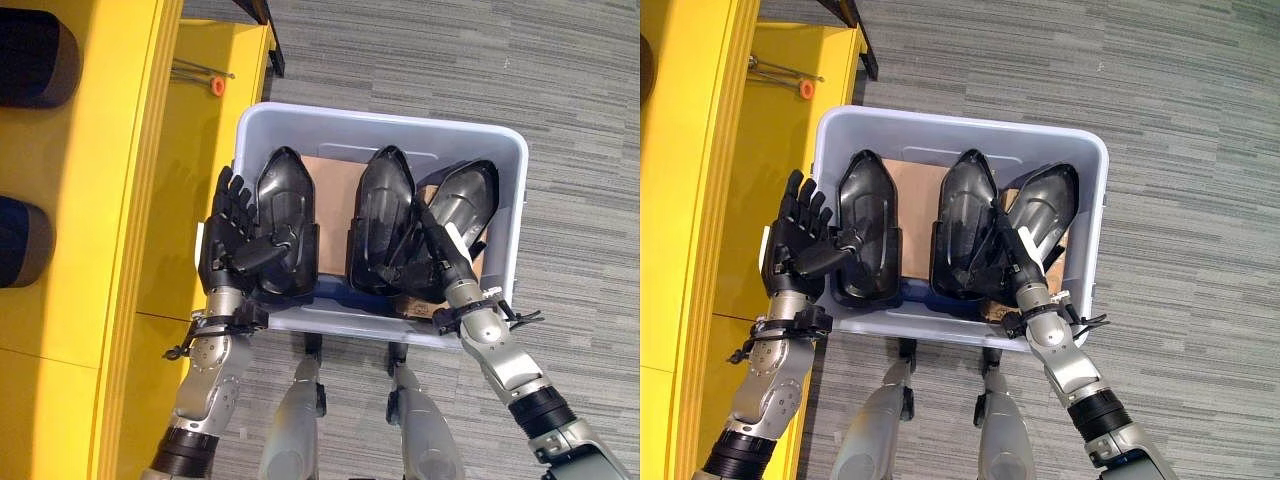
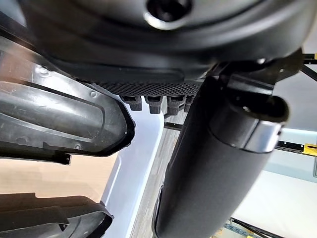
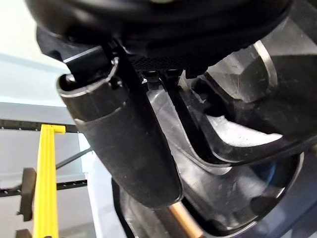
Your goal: Move parts from the plastic box to the shelf.
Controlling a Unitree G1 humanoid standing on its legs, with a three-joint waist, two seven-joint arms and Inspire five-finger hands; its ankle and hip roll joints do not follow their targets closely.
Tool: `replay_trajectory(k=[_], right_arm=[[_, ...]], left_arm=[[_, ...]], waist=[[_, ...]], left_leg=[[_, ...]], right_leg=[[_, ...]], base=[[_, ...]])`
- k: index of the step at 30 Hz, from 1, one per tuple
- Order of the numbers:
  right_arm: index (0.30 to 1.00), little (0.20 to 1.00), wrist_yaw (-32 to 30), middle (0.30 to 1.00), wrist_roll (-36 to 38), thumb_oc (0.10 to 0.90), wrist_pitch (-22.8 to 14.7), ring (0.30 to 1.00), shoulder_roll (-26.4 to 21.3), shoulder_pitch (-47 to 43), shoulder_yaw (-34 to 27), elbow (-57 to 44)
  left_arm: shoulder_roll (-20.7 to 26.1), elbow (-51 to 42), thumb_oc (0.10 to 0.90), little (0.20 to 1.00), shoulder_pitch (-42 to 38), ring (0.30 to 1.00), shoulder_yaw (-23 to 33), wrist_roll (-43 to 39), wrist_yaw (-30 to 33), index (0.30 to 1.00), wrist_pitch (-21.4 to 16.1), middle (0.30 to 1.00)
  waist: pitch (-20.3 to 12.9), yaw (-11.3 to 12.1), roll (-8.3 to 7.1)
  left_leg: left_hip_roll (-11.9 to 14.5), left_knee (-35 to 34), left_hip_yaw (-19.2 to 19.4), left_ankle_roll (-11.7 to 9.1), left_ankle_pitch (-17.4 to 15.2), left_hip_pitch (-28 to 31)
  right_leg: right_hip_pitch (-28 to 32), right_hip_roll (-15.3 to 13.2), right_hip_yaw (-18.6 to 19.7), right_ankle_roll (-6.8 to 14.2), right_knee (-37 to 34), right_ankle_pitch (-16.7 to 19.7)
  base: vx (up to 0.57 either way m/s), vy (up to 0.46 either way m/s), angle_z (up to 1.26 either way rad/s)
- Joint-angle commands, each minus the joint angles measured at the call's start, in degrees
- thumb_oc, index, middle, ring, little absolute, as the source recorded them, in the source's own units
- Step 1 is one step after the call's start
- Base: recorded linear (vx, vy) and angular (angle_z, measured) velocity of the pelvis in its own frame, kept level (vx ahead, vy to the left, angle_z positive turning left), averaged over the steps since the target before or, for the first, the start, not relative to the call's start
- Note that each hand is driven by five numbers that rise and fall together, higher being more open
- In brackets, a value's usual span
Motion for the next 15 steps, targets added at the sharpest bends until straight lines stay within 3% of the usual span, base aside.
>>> replay_trajectory(k=[1,7,15], right_arm=[[1.0,1.0,-0.9,1.0,-2.1,0.9,-3.3,1.0,-2.4,-1.3,-2.0,-2.5],[1.0,1.0,-1.1,1.0,-1.9,0.9,-4.4,1.0,-3.6,-0.8,-4.4,-5.8],[1.0,1.0,-2.0,1.0,-0.8,0.9,-8.0,1.0,-6.1,1.3,-12.2,-17.0]], left_arm=[[2.2,-8.4,0.9,1.0,-1.2,1.0,3.2,0.8,-0.7,1.0,-7.0,1.0],[2.4,-8.5,0.9,1.0,-1.6,1.0,3.7,1.1,-0.8,1.0,-7.1,1.0],[2.5,-9.5,0.9,1.0,-1.5,1.0,5.5,1.8,-0.7,1.0,-7.2,1.0]], waist=[[-2.8,-0.7,-1.17],[-2.8,-1.0,-1.35],[-3.2,-2.1,-1.94]], left_leg=[[1.4,7.4,3.8,-0.3,-6.2,-2.1],[1.5,7.6,4.0,-0.3,-6.3,-2.1],[1.5,8.0,4.3,-0.3,-6.7,-2.6]], right_leg=[[-3.0,-3.8,1.9,1.9,7.8,-6.5],[-3.3,-3.7,2.2,1.8,8.1,-6.5],[-4.1,-3.4,2.6,1.9,8.6,-6.5]], base=[[0.0,0.0,0.0],[0.0,0.0,0.0],[0.0,0.002,-0.01]])
